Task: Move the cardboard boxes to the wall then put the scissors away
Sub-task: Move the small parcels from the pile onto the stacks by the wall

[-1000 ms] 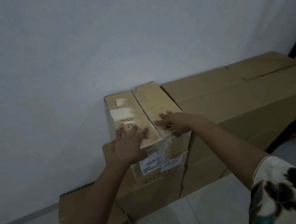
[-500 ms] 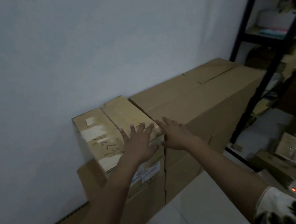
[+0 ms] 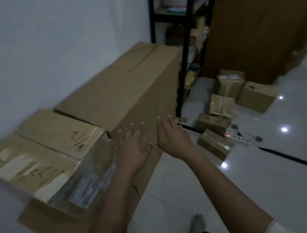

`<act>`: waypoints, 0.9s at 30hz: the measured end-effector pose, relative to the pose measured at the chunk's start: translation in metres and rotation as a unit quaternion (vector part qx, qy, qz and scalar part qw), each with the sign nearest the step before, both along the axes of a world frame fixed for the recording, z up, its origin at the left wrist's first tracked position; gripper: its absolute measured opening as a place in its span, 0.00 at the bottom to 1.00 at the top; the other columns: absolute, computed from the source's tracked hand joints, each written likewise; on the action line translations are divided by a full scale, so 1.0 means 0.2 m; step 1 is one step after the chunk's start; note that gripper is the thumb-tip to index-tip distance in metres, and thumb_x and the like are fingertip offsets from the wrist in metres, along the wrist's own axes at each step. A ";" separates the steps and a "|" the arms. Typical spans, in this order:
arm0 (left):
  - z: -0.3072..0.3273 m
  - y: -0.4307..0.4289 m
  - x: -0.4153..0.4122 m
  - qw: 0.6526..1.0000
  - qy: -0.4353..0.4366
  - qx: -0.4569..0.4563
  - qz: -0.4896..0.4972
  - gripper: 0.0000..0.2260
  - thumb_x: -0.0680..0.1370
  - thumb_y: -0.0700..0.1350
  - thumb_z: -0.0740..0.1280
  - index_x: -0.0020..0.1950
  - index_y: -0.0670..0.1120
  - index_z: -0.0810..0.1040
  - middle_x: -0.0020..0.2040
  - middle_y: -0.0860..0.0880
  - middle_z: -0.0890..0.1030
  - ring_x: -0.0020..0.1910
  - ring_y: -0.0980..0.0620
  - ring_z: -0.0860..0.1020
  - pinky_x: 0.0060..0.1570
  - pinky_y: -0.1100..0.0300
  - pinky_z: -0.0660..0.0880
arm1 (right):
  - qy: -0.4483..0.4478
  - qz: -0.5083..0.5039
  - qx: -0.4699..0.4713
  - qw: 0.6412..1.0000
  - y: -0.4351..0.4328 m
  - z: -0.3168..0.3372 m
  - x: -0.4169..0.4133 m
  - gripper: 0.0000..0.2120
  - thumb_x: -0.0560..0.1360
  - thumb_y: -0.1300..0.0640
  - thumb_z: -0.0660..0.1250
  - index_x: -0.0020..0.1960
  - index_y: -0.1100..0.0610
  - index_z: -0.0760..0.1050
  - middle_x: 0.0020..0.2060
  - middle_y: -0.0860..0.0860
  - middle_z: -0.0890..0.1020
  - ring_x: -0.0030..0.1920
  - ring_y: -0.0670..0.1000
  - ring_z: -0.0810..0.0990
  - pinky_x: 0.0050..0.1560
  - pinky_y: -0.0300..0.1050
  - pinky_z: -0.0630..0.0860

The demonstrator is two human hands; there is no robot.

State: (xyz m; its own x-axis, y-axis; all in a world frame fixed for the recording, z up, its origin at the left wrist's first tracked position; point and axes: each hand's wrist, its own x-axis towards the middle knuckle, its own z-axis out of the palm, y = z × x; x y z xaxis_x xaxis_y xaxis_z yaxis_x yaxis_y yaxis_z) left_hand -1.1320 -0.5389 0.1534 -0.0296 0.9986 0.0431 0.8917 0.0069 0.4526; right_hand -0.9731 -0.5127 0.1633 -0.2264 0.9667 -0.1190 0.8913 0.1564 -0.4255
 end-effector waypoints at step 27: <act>-0.01 0.61 2.01 0.969 0.021 -0.045 -0.240 0.30 0.79 0.54 0.63 0.78 0.58 0.53 0.79 0.50 0.52 0.78 0.40 0.46 0.71 0.34 0.40 | -0.077 -0.174 -0.045 0.981 0.34 0.02 1.97 0.38 0.77 0.44 0.66 0.79 0.47 0.47 0.79 0.58 0.45 0.74 0.64 0.59 0.70 0.62 0.59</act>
